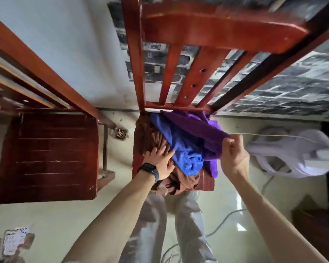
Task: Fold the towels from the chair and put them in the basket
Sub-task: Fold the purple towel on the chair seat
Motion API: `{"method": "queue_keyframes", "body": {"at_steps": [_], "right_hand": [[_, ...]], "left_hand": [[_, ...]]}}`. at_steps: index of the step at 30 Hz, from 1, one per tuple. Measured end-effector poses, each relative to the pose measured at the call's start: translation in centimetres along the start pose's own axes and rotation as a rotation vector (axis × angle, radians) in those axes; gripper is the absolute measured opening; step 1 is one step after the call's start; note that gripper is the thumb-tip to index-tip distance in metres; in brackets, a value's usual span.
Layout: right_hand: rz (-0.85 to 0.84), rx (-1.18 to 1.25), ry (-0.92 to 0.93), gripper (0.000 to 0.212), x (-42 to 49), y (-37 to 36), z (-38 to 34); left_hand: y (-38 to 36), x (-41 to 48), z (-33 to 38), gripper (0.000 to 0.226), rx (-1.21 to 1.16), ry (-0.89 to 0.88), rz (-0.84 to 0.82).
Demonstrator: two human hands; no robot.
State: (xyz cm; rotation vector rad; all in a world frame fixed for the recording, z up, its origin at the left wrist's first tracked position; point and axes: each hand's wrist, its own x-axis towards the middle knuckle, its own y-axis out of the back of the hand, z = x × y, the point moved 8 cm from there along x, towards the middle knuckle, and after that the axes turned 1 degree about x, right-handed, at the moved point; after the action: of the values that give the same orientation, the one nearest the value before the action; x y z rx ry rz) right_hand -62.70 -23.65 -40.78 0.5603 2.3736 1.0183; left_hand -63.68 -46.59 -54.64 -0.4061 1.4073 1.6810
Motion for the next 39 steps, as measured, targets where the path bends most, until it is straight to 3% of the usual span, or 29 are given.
{"method": "queue_keyframes", "body": {"at_steps": [6, 12, 16, 19, 21, 22, 24, 26, 28, 31, 34, 35, 39], "right_hand": [[0.118, 0.090, 0.207, 0.007, -4.6, 14.1, -11.2], [0.014, 0.123, 0.356, 0.014, -11.0, 22.3, -19.5], [0.047, 0.166, 0.493, 0.011, -16.0, 27.0, -23.4], [0.085, 0.187, 0.507, 0.014, -19.6, 29.2, -23.4], [-0.015, 0.117, 0.415, 0.037, -21.5, 28.3, -21.5], [-0.075, 0.026, 0.373, 0.039, -22.2, 27.0, -20.3], [-0.130, -0.072, 0.343, 0.019, -24.0, 24.5, -18.7], [-0.171, 0.141, 0.356, 0.019, -26.0, 22.7, -18.6], [-0.222, 0.503, 0.345, 0.013, -28.1, 22.0, -20.1], [-0.371, 0.799, 0.230, 0.015, -30.1, 20.4, -23.6], [-0.520, 0.876, 0.115, 0.015, -31.2, 17.7, -26.6], [-0.536, 0.866, 0.096, 0.014, -31.5, 16.8, -27.3], [-0.624, 0.923, -0.010, 0.016, -33.9, 13.0, -28.2]], "left_hand": [[12.6, -7.9, 3.9, 0.070, -0.139, -0.083, 0.219], [25.8, -21.8, 14.0, 0.072, -0.407, -0.471, 0.465], [30.8, -30.4, 18.5, 0.031, -0.373, -0.652, 0.634], [32.9, -34.6, 17.8, 0.018, -0.381, -0.595, 0.710], [34.4, -38.0, 17.3, 0.018, -0.335, -0.589, 0.788], [35.3, -39.7, 17.1, 0.017, -0.293, -0.585, 0.836], [36.6, -42.8, 16.8, 0.017, -0.205, -0.567, 0.930], [37.6, -44.7, 15.5, 0.022, -0.187, -0.486, 1.015], [37.4, -45.0, 12.6, 0.040, -0.143, -0.264, 1.079], [29.7, -41.4, 4.8, 0.071, -0.302, 0.167, 0.868], [16.0, -35.8, -3.0, 0.097, -0.794, 0.292, 0.500], [12.2, -35.0, -4.1, 0.093, -0.901, 0.281, 0.408], [5.7, -40.1, -2.9, 0.032, -1.269, 0.238, 0.121]]}}
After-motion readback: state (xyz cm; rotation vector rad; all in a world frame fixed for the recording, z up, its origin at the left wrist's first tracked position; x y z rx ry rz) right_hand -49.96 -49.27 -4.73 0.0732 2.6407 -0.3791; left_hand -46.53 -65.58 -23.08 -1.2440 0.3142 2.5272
